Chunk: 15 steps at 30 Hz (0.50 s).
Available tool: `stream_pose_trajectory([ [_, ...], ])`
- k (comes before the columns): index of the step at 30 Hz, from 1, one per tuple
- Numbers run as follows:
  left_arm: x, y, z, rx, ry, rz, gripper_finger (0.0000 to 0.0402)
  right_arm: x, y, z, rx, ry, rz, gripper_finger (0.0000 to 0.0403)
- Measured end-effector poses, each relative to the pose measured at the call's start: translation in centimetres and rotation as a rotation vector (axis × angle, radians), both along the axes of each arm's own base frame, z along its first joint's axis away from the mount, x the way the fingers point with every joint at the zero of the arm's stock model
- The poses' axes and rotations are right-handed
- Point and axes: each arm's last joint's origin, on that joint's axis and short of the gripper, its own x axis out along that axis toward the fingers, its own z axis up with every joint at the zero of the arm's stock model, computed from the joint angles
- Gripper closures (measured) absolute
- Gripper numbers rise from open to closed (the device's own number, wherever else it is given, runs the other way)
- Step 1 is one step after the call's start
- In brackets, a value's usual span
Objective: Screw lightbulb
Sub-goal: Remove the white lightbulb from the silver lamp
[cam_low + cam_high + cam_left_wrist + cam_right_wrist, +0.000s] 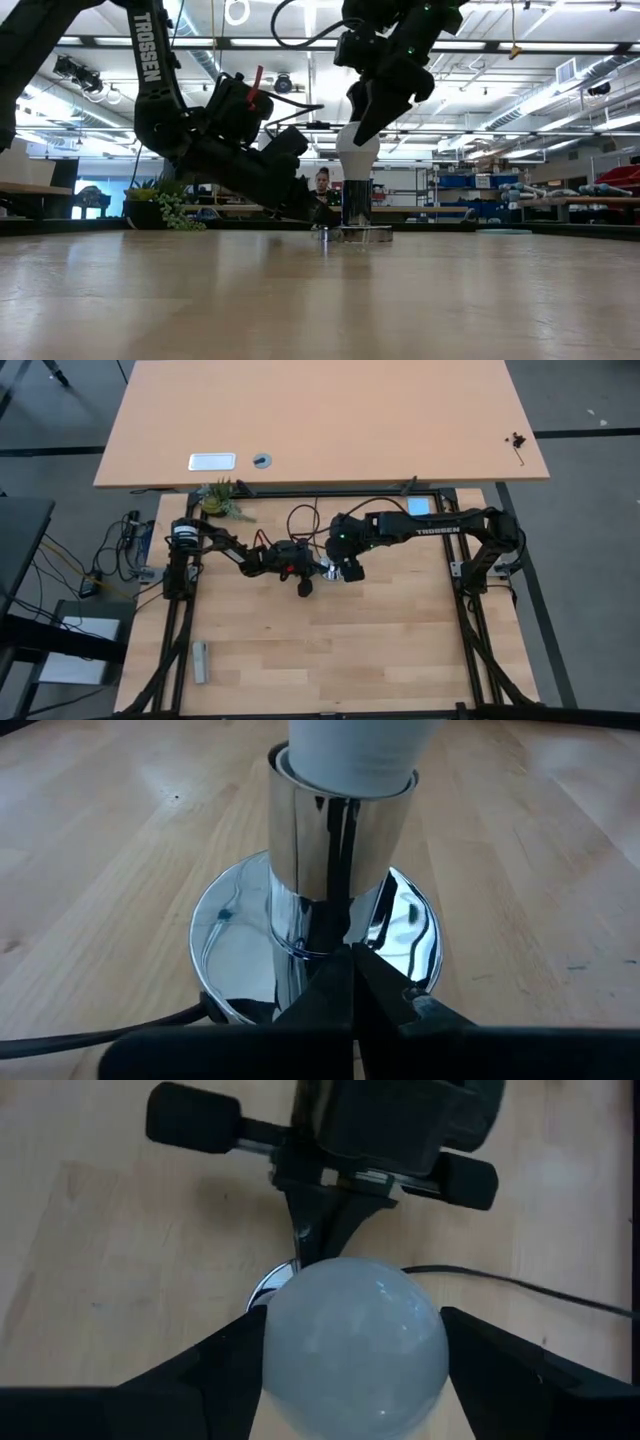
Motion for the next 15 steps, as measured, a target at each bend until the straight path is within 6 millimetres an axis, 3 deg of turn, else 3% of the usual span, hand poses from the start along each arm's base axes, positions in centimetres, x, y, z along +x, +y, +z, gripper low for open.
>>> stream_pose_trajectory([
  [5,0.0,0.0,0.0,0.0,0.001,0.001,0.0401,0.5,0.5,1.0,0.047,-0.036,-0.165,0.0096],
  [8,0.0,0.0,0.0,0.001,0.001,0.001,0.0401,1.0,0.8,3.0,0.074,-0.141,-0.357,0.0082],
  [15,0.0,0.0,0.0,-0.003,0.005,0.002,0.0401,0.9,1.2,4.7,0.362,-0.213,-0.823,0.0066],
])
